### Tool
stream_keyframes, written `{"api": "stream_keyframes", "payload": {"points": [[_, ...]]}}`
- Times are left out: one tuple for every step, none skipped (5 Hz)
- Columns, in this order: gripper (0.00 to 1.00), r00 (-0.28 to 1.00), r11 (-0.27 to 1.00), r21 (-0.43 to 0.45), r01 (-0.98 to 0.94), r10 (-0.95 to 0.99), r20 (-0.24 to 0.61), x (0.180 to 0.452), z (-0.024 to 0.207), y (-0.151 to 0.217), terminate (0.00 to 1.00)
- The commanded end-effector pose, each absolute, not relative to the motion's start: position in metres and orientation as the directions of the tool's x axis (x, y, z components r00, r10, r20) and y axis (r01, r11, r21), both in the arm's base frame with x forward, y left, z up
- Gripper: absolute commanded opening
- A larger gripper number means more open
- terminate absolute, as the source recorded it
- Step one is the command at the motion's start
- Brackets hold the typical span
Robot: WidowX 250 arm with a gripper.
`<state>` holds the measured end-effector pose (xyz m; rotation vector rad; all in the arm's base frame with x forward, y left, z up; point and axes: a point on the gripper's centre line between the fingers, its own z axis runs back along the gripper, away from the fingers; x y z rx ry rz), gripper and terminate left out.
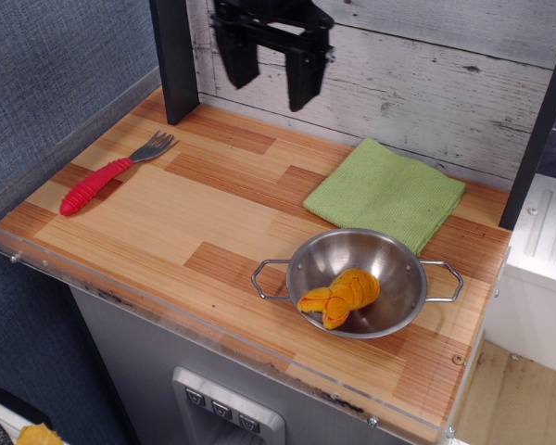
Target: Place the green towel behind the colander with the fish
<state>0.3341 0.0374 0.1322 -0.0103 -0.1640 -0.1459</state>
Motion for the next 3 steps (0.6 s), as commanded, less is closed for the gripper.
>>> {"api": "stream_keyframes", "payload": {"points": [[1.0,0.973,0.995,0.019,0.097,-0.099,0.211,0.3093,0.1492,0.0414,0.0],[1.0,0.973,0.995,0.019,0.097,-0.099,0.211,0.3093,0.1492,0.0414,0.0],[1.0,0.973,0.995,0.019,0.097,-0.099,0.211,0.3093,0.1492,0.0414,1.0]]}}
